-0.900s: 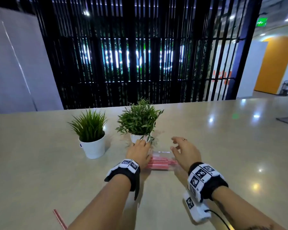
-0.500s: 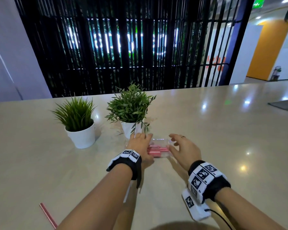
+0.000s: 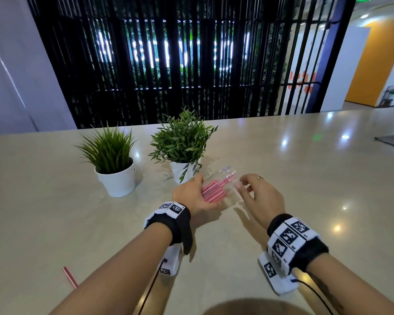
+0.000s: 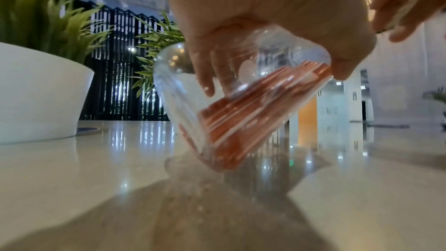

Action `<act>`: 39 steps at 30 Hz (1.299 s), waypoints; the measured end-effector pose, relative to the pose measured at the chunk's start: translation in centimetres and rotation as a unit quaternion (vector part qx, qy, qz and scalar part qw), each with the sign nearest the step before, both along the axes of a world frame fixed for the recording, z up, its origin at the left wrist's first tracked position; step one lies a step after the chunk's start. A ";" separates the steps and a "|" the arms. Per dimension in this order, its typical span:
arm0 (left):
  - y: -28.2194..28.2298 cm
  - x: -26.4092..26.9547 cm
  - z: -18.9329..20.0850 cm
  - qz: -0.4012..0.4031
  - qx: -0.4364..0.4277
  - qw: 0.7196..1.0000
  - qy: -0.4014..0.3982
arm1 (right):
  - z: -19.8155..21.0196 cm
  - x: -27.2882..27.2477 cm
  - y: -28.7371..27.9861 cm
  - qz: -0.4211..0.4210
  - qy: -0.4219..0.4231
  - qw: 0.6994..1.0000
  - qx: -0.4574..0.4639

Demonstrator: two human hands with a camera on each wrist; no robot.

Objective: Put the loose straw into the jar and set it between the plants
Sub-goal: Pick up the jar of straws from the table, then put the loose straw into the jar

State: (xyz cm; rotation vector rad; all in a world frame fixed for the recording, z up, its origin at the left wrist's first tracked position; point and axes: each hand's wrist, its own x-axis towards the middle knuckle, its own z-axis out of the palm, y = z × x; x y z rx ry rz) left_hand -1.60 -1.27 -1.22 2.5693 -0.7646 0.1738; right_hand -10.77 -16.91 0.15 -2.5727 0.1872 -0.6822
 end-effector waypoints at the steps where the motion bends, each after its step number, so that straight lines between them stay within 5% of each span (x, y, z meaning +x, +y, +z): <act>1: 0.4 -0.1 0.4 0.003 -0.024 1.000 0.003 | 0.3 0.0 0.2 0.000 -0.014 1.000 -0.005; 13: 6.2 -3.0 2.7 0.043 -0.255 0.964 0.064 | 2.5 0.1 5.0 0.059 -0.059 0.996 0.029; 17: 9.2 -4.0 4.4 0.054 -0.368 0.924 0.084 | 3.3 0.1 7.1 0.143 0.021 0.984 0.101; 22: 13.7 -4.8 5.6 0.127 -0.450 0.881 0.068 | 3.8 1.0 11.2 0.238 0.179 0.915 0.270; 25: 17.3 -5.6 6.1 0.150 -0.447 0.878 0.082 | 3.5 1.7 14.3 0.257 0.242 0.925 0.137; 28: 21.4 -6.8 5.7 0.183 -0.439 0.875 0.090 | 2.6 2.0 17.5 0.277 0.352 0.892 -0.054; 32: 25.6 -9.3 4.1 0.224 -0.426 0.872 0.086 | 1.3 1.6 21.9 0.322 0.390 0.851 -0.140; 39: 28.0 -12.9 2.9 0.252 -0.401 0.878 0.067 | -0.3 1.2 27.7 0.338 0.357 0.847 -0.202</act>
